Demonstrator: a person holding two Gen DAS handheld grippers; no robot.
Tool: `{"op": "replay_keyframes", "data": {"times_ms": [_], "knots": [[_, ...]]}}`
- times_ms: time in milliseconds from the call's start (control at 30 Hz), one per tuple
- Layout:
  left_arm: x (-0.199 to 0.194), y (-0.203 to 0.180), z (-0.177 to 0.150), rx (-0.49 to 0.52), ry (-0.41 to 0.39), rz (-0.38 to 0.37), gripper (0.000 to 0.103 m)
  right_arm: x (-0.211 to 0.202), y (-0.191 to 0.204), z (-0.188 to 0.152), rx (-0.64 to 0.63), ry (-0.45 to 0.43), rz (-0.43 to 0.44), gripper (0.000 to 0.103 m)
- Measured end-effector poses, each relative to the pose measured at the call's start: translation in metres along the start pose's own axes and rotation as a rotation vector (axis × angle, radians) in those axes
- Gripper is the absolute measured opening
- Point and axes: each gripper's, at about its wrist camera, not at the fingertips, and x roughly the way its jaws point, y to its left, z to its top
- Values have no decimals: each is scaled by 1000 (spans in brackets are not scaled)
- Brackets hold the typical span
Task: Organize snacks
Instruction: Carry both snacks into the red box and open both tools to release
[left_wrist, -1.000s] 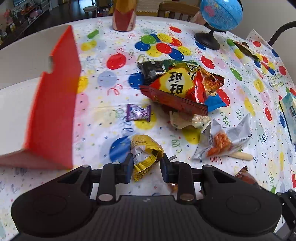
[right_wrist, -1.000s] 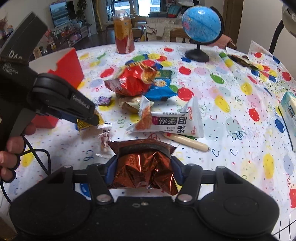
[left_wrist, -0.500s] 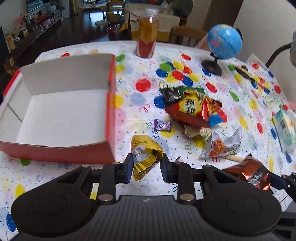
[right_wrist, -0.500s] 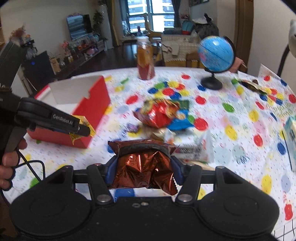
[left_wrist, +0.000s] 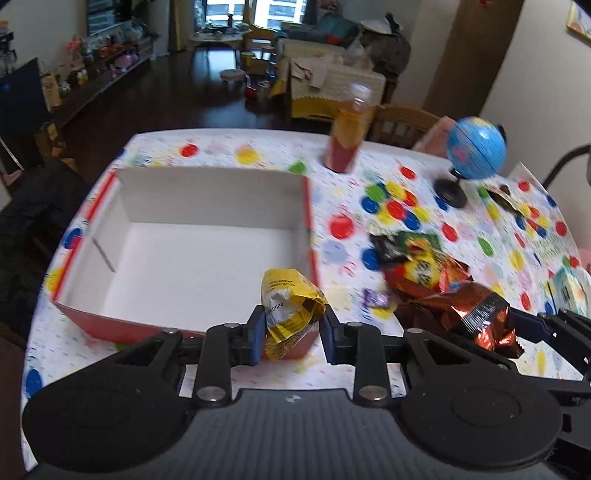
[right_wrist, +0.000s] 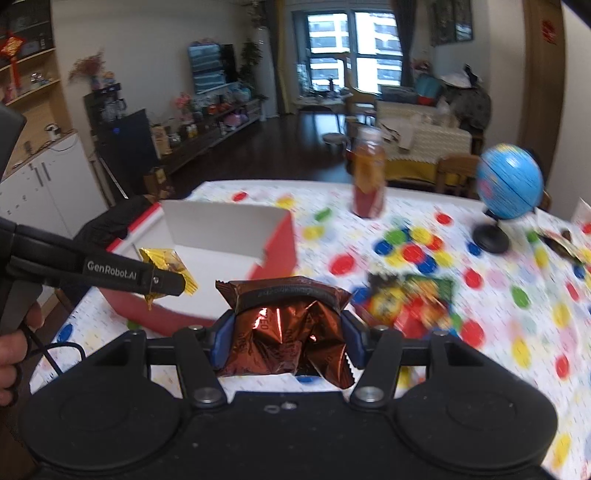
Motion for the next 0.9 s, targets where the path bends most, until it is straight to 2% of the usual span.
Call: {"op": "replay_keyframes", "data": {"times_ms": [433, 667, 900], "knots": [[8, 95, 32, -74, -8, 114, 30, 76, 77, 52, -98, 35, 80, 58], [38, 140, 44, -88, 46, 152, 30, 123, 108, 63, -134, 86, 87, 58], [80, 163, 46, -74, 136, 155, 30, 162, 126, 59, -144, 155, 65, 58]]}}
